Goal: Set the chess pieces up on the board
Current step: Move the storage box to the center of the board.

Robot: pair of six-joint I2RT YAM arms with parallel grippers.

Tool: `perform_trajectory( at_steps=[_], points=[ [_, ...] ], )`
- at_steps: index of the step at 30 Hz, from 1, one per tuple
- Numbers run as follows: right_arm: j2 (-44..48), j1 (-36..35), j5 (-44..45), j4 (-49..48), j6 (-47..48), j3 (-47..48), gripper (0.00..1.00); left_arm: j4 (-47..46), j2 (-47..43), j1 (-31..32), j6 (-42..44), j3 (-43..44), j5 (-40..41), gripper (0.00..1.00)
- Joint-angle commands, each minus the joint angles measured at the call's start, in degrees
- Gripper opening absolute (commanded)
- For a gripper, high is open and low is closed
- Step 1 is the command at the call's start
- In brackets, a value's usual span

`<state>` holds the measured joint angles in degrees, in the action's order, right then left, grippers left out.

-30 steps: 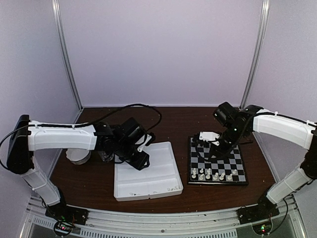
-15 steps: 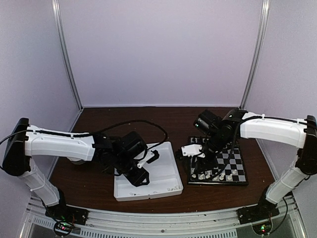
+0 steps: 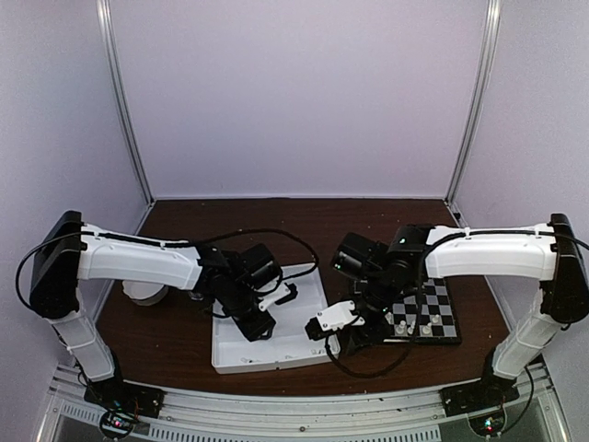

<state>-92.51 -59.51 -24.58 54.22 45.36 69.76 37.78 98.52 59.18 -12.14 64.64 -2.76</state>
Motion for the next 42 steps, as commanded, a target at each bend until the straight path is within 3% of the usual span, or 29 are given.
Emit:
perform_trajectory(
  at_steps=[1, 9, 15, 26, 42],
  points=[
    [5.58, 0.00, -0.06, 2.25, 1.13, -0.53, 0.44, 1.41, 2.63, -0.17, 5.42, 2.71, -1.55, 0.41],
    [11.74, 0.26, 3.46, 4.53, -0.05, -3.52, 0.45, 0.48, 5.50, -0.19, 4.10, 4.09, -4.33, 0.11],
    [14.07, 1.25, 4.60, 4.91, -0.54, -5.47, 0.45, -3.21, 3.37, 0.96, 1.45, 1.36, -4.95, 0.00],
    [12.79, 1.67, 4.62, 3.47, -0.32, -5.26, 0.45, -5.44, 2.36, 4.01, -3.43, 0.89, 5.23, 0.00],
    [9.74, 1.68, 5.08, 2.17, -0.36, -3.84, 0.45, -3.84, 3.82, 7.17, -28.04, 2.11, 6.59, 0.00]
  ],
)
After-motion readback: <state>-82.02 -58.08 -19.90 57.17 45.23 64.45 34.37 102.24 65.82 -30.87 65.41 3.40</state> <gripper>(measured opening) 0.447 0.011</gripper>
